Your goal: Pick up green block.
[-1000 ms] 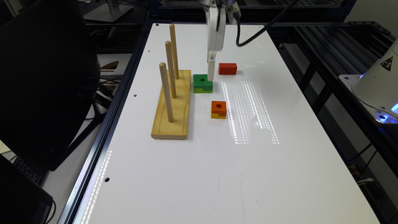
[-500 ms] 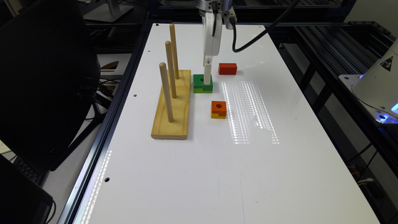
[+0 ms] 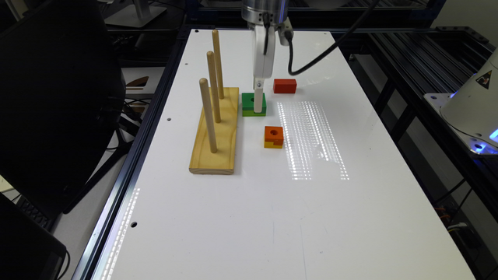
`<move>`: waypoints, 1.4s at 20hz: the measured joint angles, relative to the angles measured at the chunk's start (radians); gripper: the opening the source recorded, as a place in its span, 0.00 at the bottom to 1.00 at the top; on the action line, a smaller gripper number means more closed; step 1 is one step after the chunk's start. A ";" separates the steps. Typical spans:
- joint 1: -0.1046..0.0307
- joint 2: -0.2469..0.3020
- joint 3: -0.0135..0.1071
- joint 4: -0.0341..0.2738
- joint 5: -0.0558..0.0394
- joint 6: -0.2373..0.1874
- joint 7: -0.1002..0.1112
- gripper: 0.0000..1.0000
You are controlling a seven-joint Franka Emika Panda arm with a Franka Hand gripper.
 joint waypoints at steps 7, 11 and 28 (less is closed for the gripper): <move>0.000 0.028 0.000 0.029 0.0000 0.001 0.000 1.00; 0.000 0.028 0.000 0.029 0.0000 0.001 0.000 1.00; -0.001 0.078 -0.001 0.035 -0.0024 0.041 0.000 0.00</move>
